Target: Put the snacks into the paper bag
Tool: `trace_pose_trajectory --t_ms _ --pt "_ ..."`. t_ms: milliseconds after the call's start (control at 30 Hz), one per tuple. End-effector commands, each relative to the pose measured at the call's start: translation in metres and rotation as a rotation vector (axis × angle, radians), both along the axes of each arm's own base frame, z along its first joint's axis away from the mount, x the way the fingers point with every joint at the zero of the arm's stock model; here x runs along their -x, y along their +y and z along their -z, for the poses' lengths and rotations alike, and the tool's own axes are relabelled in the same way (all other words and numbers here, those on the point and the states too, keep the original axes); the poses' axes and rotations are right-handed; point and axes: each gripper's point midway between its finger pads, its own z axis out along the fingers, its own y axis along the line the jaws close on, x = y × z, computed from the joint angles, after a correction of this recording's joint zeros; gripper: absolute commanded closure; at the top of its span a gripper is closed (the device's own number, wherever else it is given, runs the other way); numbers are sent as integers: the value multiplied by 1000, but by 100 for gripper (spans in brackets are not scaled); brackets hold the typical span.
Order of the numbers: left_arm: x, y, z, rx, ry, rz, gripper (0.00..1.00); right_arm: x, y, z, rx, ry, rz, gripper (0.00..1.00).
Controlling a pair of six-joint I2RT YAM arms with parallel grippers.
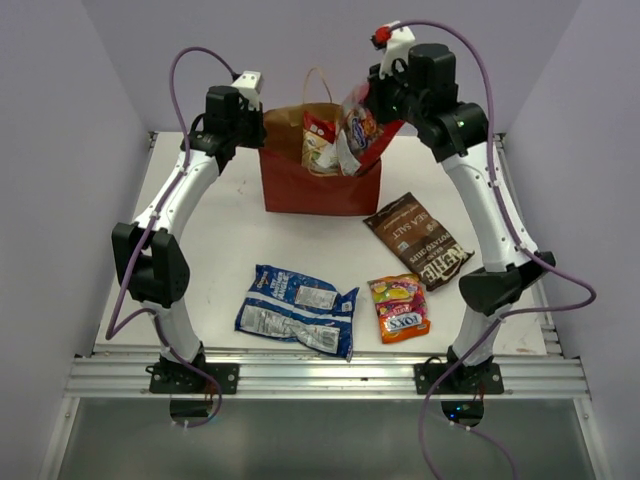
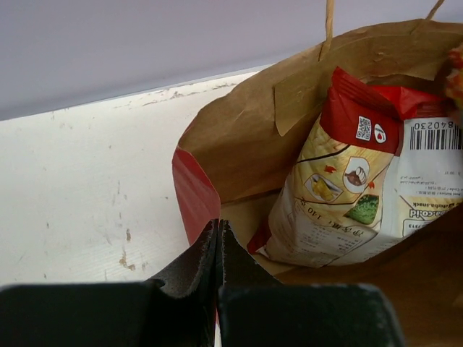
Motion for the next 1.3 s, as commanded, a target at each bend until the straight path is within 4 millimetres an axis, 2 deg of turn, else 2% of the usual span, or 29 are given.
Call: trace_pose_trajectory --t_ms 0,100,167,200,367,433,633,767,967,1000,1033,1067,1100,1133,1167,1200,1233,1267 --pt "7 -1 -30 10 -68 21 100 32 -8 -104 -59 -239 -59 93" --pt "8 -1 -32 10 -73 23 100 35 7 -95 -76 -203 -136 88" --pt "9 -1 -33 9 -75 26 100 38 23 -81 -89 -157 -221 87" --pt "8 -1 -34 9 -76 23 100 32 31 -66 -88 -119 -242 86" --pt "8 1 -34 3 -78 20 100 22 55 -30 -93 -32 -338 87" --pt "8 0 -33 2 -77 22 100 18 60 -22 -92 -24 -351 87" --pt "6 -1 -28 3 -67 26 100 8 61 -23 -102 -33 -324 87" --pt "6 -1 -27 4 -65 25 100 6 52 -26 -99 -39 -267 84" --pt "7 0 -27 1 -63 23 100 3 31 -15 -66 -7 -142 68" --pt "7 -1 -28 2 -63 25 100 9 27 -20 -87 5 -111 61" --pt "7 0 -24 0 -54 23 100 10 22 -10 -72 33 -81 58" --pt "7 1 -24 -2 -52 15 100 11 7 -6 -52 40 9 53" --pt "7 2 -25 -2 -54 10 100 24 -3 -16 -55 23 47 42" --pt "7 3 -25 -5 -55 7 100 26 -13 10 -15 72 105 34" --pt "7 5 -26 -6 -56 -8 100 30 -23 21 -11 93 157 30" --pt "7 6 -26 -9 -55 -12 100 30 -41 33 21 101 254 13" --pt "8 7 -25 -13 -51 -19 100 42 -53 58 52 140 286 11" --pt "8 9 -24 -18 -51 -29 100 46 -59 74 67 165 314 10"
